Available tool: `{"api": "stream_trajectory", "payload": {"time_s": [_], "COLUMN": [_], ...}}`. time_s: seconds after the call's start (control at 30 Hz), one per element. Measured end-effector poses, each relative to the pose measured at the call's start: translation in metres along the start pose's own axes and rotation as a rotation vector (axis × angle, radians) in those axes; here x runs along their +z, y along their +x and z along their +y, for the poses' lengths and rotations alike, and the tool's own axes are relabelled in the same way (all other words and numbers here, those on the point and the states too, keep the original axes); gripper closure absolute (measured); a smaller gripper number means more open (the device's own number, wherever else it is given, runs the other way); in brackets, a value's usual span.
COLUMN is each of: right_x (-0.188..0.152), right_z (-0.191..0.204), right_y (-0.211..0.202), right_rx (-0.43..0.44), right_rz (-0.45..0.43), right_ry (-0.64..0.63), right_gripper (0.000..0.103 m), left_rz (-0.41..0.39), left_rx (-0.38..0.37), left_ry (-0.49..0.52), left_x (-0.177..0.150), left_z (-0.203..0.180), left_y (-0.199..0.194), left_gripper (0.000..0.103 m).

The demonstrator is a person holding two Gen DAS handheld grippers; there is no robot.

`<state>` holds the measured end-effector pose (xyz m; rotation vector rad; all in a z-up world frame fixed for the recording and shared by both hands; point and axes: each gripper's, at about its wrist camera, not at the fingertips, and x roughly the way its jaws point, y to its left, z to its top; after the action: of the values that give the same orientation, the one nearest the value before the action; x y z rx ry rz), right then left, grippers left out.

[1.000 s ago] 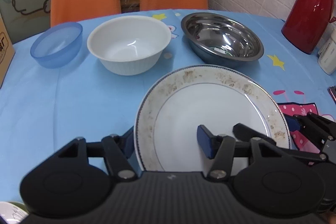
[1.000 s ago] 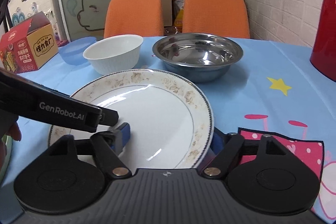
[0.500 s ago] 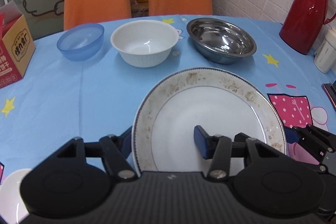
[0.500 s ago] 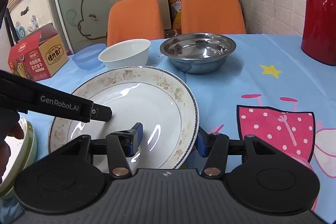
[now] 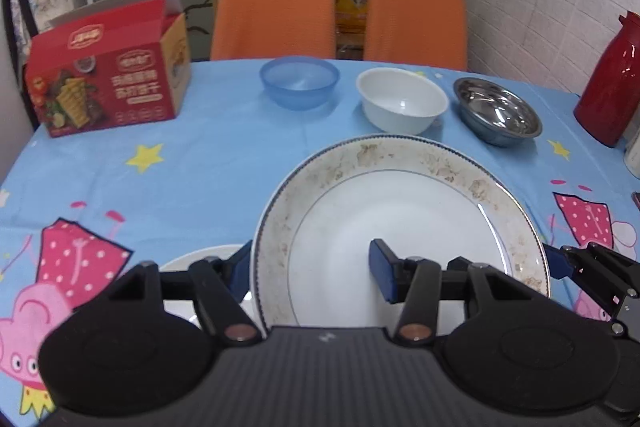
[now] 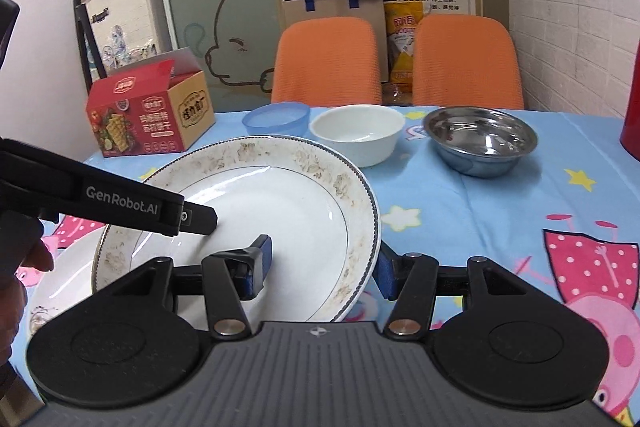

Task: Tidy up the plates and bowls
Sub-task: 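Close both grippers on the gold-rimmed plate rim and lift it, then lower the gold-rimmed plate onto the plate stack and open both grippers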

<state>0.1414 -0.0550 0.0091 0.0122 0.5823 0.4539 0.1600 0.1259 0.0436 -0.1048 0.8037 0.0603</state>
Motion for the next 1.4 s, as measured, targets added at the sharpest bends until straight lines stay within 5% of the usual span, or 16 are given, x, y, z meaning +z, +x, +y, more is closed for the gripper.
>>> {"api": "stream_trajectory", "payload": {"time_s": [0.3, 0.47, 0.83, 1.0, 1.4], "right_x": [-0.017, -0.024, -0.031, -0.029, -0.024], "right_z": [0.079, 0.103, 0.099, 0.096, 0.053], "right_y": [0.008, 0.01, 0.016, 0.013, -0.005], "right_rx": [0.123, 0.104, 0.128, 0.14, 0.092], "right_rz": [0.056, 0.063, 0.111, 0.083, 0.019], "right_ry": [-0.087, -0.171, -0.14, -0.135, -0.039], "right_gripper": [0.007, 0.002, 0.0, 0.0, 0.0], "left_rz": [0.012, 0.005, -0.004, -0.073, -0.091], "left_rx": [0.098, 0.033, -0.056, -0.007, -0.009], "left_ry": [-0.106, -0.171, -0.238, -0.202, -0.146], "left_x": [-0.044, -0.057, -0.062, -0.057, -0.044], "left_z": [0.071, 0.087, 0.098, 0.094, 0.067], "left_y": [-0.021, -0.023, -0.021, -0.036, -0.04], "left_gripper": [0.053, 0.053, 0.045, 0.031, 0.031]}}
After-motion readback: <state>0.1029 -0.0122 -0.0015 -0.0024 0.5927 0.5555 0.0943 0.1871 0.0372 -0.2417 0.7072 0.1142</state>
